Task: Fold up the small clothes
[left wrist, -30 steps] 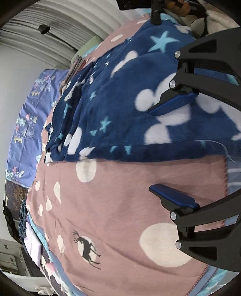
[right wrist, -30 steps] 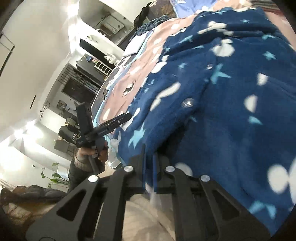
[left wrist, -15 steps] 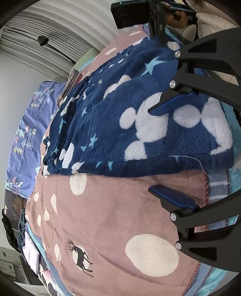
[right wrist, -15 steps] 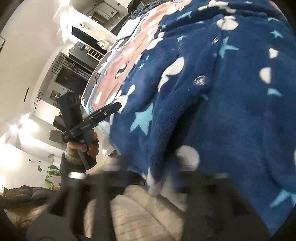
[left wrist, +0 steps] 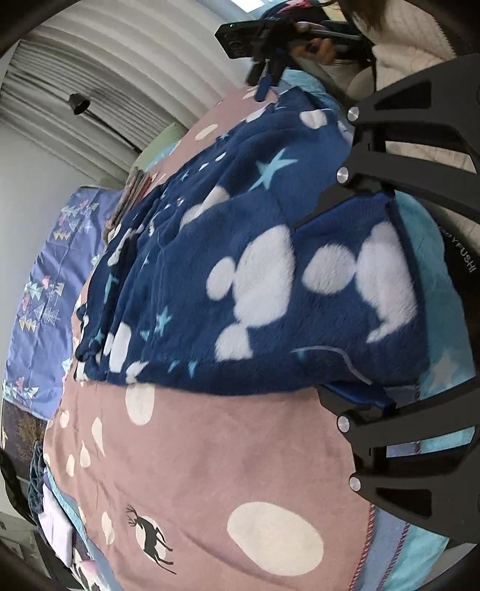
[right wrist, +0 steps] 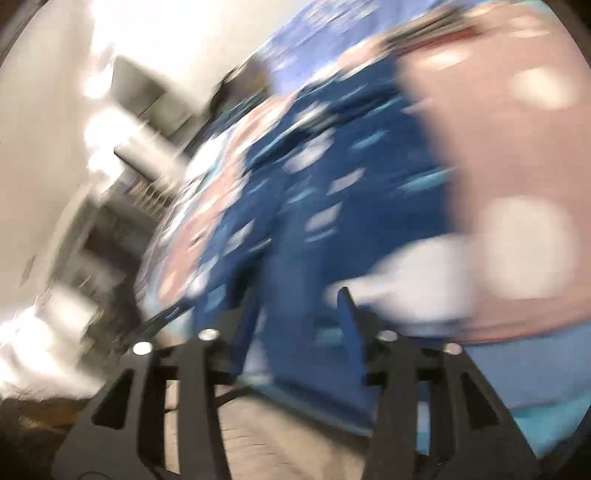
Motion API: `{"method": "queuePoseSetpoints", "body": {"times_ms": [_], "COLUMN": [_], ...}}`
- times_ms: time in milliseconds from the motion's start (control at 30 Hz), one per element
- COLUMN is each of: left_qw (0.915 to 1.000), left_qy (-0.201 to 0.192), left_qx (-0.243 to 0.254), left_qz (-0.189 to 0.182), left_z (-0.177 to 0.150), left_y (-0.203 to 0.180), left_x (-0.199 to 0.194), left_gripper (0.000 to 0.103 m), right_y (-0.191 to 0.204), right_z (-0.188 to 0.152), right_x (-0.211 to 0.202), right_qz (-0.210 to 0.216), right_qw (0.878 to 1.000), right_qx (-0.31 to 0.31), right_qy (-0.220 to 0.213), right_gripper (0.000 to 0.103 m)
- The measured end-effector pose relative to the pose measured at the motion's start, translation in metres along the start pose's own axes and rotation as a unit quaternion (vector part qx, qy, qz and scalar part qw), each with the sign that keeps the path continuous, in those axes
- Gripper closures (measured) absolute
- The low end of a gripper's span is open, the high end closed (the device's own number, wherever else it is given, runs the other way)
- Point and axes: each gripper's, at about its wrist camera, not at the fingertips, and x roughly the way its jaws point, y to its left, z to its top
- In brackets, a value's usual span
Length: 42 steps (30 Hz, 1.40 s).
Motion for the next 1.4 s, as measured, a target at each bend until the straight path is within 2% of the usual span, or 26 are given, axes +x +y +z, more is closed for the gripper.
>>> {"method": "queuePoseSetpoints", "body": {"times_ms": [67,133,167,233,333,433,467,500,533,567,600,633,700,767,833,967,1067,1167,1233,1300,1400], "left_qw": [1.0000,0.9999,0.9997,0.9990,0.9989,0.9985,0.9981,0.9977,0.9977,0.9973,0.9962,0.9962,0.9978,0.9947,0.9869,0.9691,0.9544,0.9393,0.9351,0.9409,0.9614], "left_qy": [0.002,0.001,0.000,-0.003,-0.002,-0.002,-0.004,-0.006,-0.010,-0.010,-0.009,-0.021,-0.051,-0.099,-0.151,-0.228,-0.275,-0.314,-0.323,-0.308,-0.254], "left_qx": [0.002,-0.011,-0.016,-0.031,-0.032,-0.036,-0.040,-0.045,-0.050,-0.058,-0.071,-0.072,-0.033,0.009,0.047,0.083,0.104,0.121,0.127,0.124,0.091], "left_qz": [-0.001,-0.013,-0.019,-0.031,-0.034,-0.041,-0.046,-0.050,-0.044,-0.044,-0.050,-0.044,-0.026,-0.028,-0.033,-0.046,-0.051,-0.067,-0.074,-0.068,-0.056], "left_z": [0.000,0.001,0.001,0.003,0.006,0.003,0.001,0.000,0.000,0.001,0.003,0.009,0.023,0.045,0.071,0.099,0.098,0.075,0.058,0.050,0.054], "left_y": [-0.002,0.001,0.002,0.006,0.003,0.002,0.003,0.004,0.006,0.008,0.010,0.007,-0.010,-0.033,-0.057,-0.090,-0.108,-0.122,-0.126,-0.124,-0.109], "left_x": [0.001,0.001,0.000,0.003,0.009,0.008,0.007,0.006,0.006,0.006,0.007,0.004,-0.008,-0.031,-0.059,-0.107,-0.143,-0.177,-0.186,-0.176,-0.133], "left_gripper": [0.032,0.032,0.032,0.032,0.032,0.032,0.033,0.037,0.054,0.083,0.085,0.087,0.088,0.089,0.089,0.090,0.090,0.090,0.089,0.088,0.088], "right_y": [-0.034,-0.056,-0.063,-0.057,-0.030,-0.020,-0.018,-0.020,-0.019,-0.019,-0.027,-0.019,-0.009,0.016,0.039,0.088,0.100,0.103,0.102,0.088,0.059], "right_z": [-0.003,-0.010,-0.014,-0.019,-0.024,-0.023,-0.024,-0.026,-0.024,-0.023,-0.018,-0.011,0.001,0.019,0.037,0.061,0.054,0.028,0.012,0.009,0.021], "right_x": [-0.013,-0.009,0.000,0.019,0.047,0.056,0.058,0.059,0.062,0.060,0.052,0.049,0.028,0.011,-0.007,-0.060,-0.101,-0.146,-0.161,-0.157,-0.128], "right_qz": [-0.041,-0.026,-0.002,0.028,0.053,0.076,0.085,0.087,0.088,0.090,0.096,0.106,0.118,0.128,0.138,0.147,0.161,0.160,0.143,0.104,0.072], "right_qw": [0.998,0.995,0.993,0.993,0.994,0.991,0.990,0.990,0.990,0.989,0.989,0.989,0.991,0.991,0.989,0.975,0.961,0.945,0.940,0.950,0.970], "right_qx": [0.053,0.098,0.115,0.109,0.083,0.084,0.086,0.087,0.090,0.094,0.096,0.090,0.062,0.022,-0.018,-0.096,-0.129,-0.167,-0.178,-0.164,-0.113], "right_qy": [-0.005,0.008,0.024,0.038,0.057,0.074,0.076,0.074,0.070,0.064,0.056,0.040,0.011,-0.025,-0.057,-0.139,-0.186,-0.231,-0.252,-0.246,-0.204], "right_gripper": [0.056,0.056,0.056,0.056,0.050,0.050,0.054,0.068,0.078,0.087,0.088,0.089,0.090,0.091,0.091,0.091,0.091,0.091,0.091,0.090,0.090]}}
